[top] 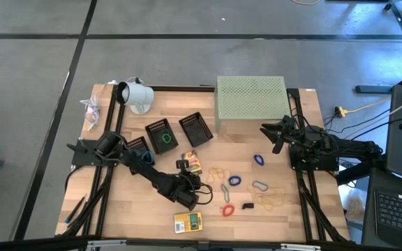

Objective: Pick & Place Office Desk Supplies
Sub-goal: Put the crayon pack into the right black basket

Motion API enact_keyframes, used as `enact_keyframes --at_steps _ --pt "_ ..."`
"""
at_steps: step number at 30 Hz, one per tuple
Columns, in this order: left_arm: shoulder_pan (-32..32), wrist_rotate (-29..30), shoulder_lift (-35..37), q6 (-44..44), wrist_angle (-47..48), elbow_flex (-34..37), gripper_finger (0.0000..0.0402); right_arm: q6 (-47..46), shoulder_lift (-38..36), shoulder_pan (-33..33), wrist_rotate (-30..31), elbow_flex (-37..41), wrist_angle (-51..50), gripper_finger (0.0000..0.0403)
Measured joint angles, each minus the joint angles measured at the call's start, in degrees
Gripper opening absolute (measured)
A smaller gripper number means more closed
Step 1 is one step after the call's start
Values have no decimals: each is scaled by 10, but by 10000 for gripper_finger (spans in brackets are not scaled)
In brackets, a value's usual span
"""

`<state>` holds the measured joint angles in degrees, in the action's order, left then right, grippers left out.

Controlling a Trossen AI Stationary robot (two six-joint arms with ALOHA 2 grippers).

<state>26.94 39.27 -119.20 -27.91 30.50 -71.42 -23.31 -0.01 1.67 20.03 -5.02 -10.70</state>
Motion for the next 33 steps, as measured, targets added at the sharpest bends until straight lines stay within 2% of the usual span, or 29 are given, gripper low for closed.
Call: enact_keyframes --at_steps 14,33 --pt "-1 42 -2 0 0 2 2 0 0 0 0 0 0 131" --pt "24 31 -2 -28 -54 2 2 2 0 0 3 0 12 131"
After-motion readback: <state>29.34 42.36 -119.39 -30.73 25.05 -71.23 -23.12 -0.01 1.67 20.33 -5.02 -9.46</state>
